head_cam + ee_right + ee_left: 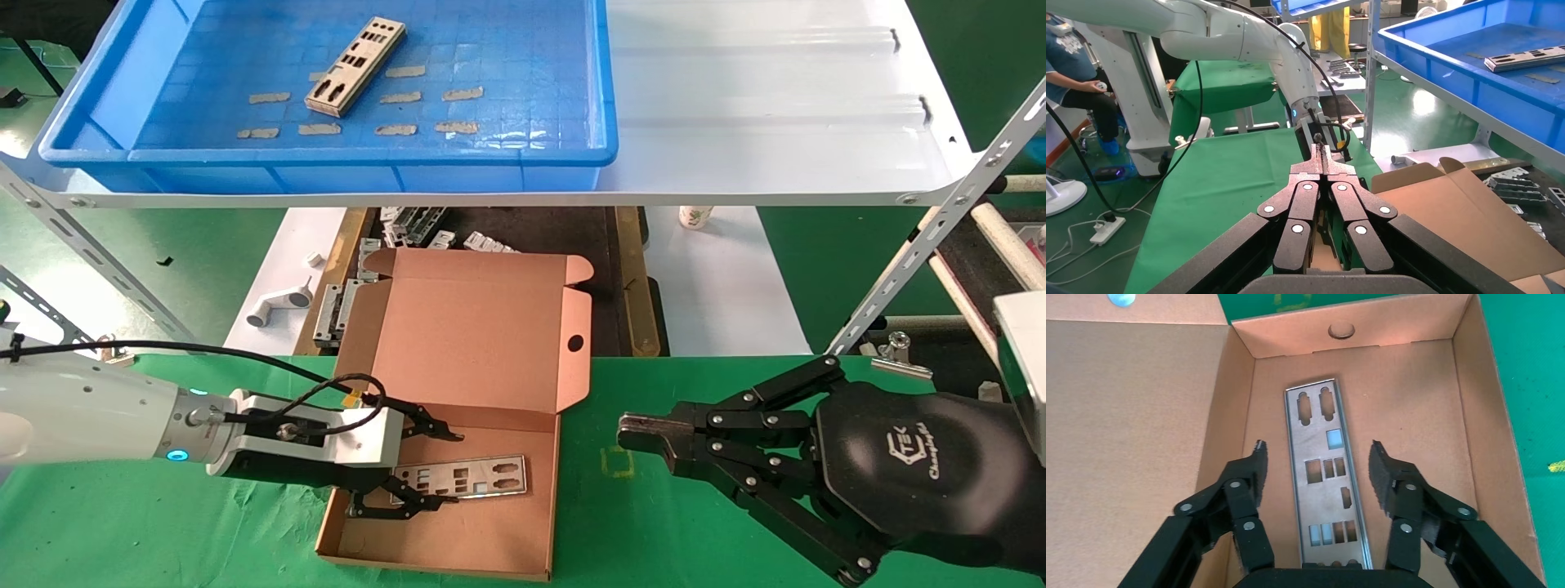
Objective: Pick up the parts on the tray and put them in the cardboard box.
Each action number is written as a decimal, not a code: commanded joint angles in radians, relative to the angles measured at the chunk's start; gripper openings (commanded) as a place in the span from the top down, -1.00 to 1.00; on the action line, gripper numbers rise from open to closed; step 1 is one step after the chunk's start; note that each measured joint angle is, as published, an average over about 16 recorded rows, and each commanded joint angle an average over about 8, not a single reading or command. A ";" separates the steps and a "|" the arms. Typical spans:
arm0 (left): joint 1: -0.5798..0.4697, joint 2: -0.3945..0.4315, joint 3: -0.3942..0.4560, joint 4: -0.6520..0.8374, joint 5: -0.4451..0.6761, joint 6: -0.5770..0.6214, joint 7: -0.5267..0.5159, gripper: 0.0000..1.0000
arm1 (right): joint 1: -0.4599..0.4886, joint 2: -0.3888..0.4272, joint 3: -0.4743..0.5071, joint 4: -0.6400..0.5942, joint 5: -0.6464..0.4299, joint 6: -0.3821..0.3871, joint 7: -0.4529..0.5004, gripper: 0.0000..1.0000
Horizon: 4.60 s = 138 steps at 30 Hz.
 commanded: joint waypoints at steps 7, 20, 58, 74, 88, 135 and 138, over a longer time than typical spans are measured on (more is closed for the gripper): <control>-0.042 -0.041 -0.051 0.023 -0.111 0.136 -0.022 -1.00 | 0.000 0.000 0.000 0.000 0.000 0.000 0.000 1.00; 0.008 -0.104 -0.135 -0.079 -0.216 0.185 -0.139 -1.00 | 0.000 0.000 0.000 0.000 0.000 0.000 0.000 -1.00; 0.313 -0.308 -0.424 -0.600 -0.448 0.121 -0.536 -1.00 | 0.000 0.000 0.000 0.000 0.000 0.000 0.000 -1.00; 0.428 -0.385 -0.533 -0.798 -0.536 0.097 -0.683 -1.00 | 0.000 0.000 0.000 0.000 0.001 0.000 0.000 -1.00; 0.431 -0.387 -0.536 -0.801 -0.539 0.096 -0.685 -1.00 | 0.000 0.000 0.000 0.000 0.001 0.000 0.000 -1.00; 0.423 -0.382 -0.528 -0.787 -0.531 0.098 -0.679 -1.00 | 0.000 0.000 0.000 0.000 0.000 0.000 0.000 -1.00; 0.423 -0.382 -0.528 -0.787 -0.531 0.098 -0.679 -1.00 | 0.000 0.000 0.000 0.000 0.000 0.000 0.000 -1.00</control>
